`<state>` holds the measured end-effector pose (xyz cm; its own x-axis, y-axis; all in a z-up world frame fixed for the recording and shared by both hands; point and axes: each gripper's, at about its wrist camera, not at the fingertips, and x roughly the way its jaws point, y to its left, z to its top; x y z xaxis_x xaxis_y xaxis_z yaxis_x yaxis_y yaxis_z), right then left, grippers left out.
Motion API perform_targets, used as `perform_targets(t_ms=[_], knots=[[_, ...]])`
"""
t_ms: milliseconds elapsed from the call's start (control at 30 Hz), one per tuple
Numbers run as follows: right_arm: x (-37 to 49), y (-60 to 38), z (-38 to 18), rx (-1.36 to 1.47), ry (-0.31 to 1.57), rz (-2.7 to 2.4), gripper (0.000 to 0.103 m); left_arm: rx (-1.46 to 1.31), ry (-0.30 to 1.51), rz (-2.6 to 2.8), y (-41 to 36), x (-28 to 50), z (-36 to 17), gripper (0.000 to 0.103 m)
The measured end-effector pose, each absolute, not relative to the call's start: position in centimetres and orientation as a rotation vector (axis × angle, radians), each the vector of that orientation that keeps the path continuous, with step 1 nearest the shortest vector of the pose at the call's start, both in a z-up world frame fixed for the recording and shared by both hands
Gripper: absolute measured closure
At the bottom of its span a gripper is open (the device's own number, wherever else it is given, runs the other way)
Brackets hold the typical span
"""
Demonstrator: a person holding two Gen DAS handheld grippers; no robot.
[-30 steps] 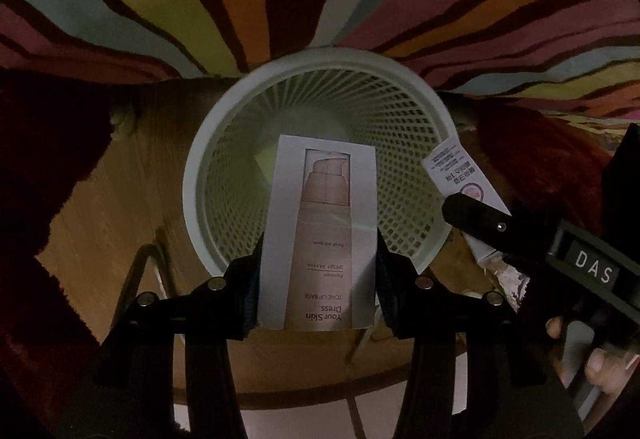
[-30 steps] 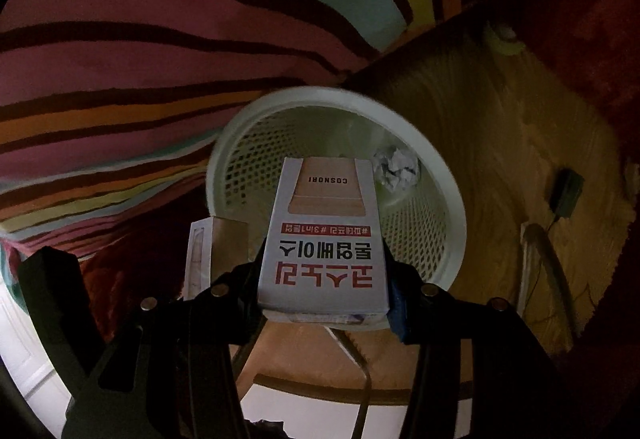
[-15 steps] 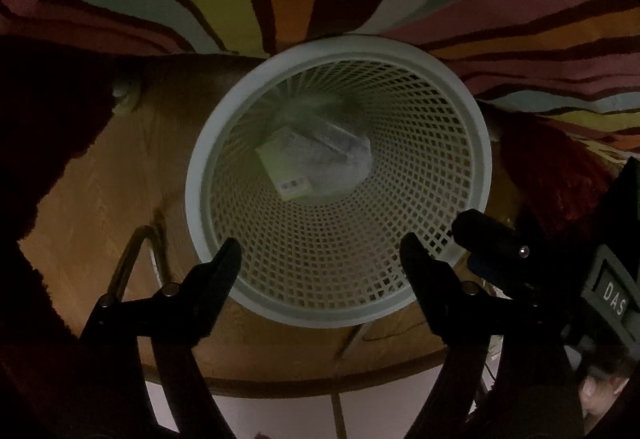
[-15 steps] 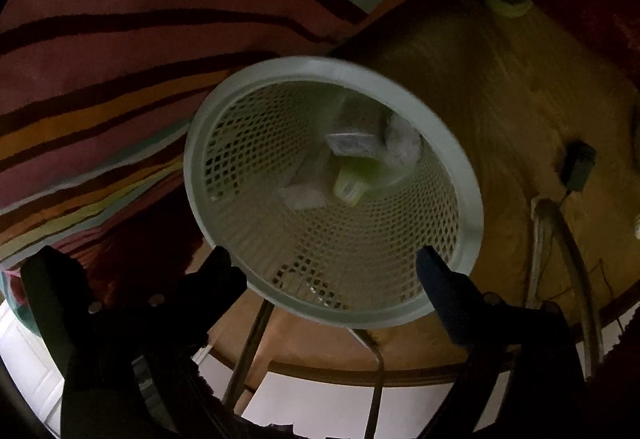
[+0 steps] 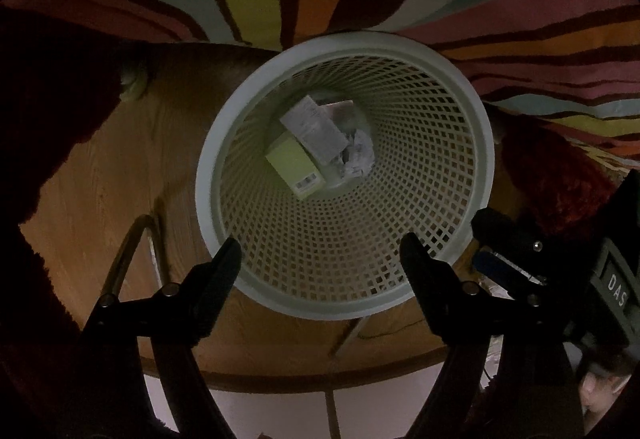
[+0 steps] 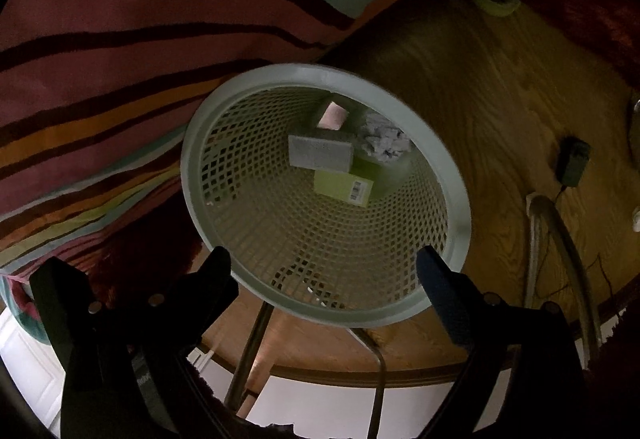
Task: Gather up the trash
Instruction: 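Lift both tools away from the wastebasket toward the bed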
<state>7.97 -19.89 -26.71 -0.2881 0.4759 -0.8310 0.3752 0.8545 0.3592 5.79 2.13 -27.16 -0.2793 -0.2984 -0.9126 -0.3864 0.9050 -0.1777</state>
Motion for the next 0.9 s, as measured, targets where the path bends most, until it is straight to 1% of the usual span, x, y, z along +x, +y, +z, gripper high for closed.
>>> perform_targets(t_ms=[500,733,900], knots=[[7.5,-20.5,-24.5,0.631,1.876,0.106,0.013,-0.554,1.828,0.080,3.0,4.7,-24.2,0.024],[7.4,-19.9,-21.6,0.546,1.792,0.159,0.013,-0.529,1.788,0.035,2.6,4.0,-21.8,0.024],[7.5,-19.0,-18.4,0.410,1.689,0.196,0.013,-0.441,1.669,0.050,2.7,4.1,-18.3,0.024]])
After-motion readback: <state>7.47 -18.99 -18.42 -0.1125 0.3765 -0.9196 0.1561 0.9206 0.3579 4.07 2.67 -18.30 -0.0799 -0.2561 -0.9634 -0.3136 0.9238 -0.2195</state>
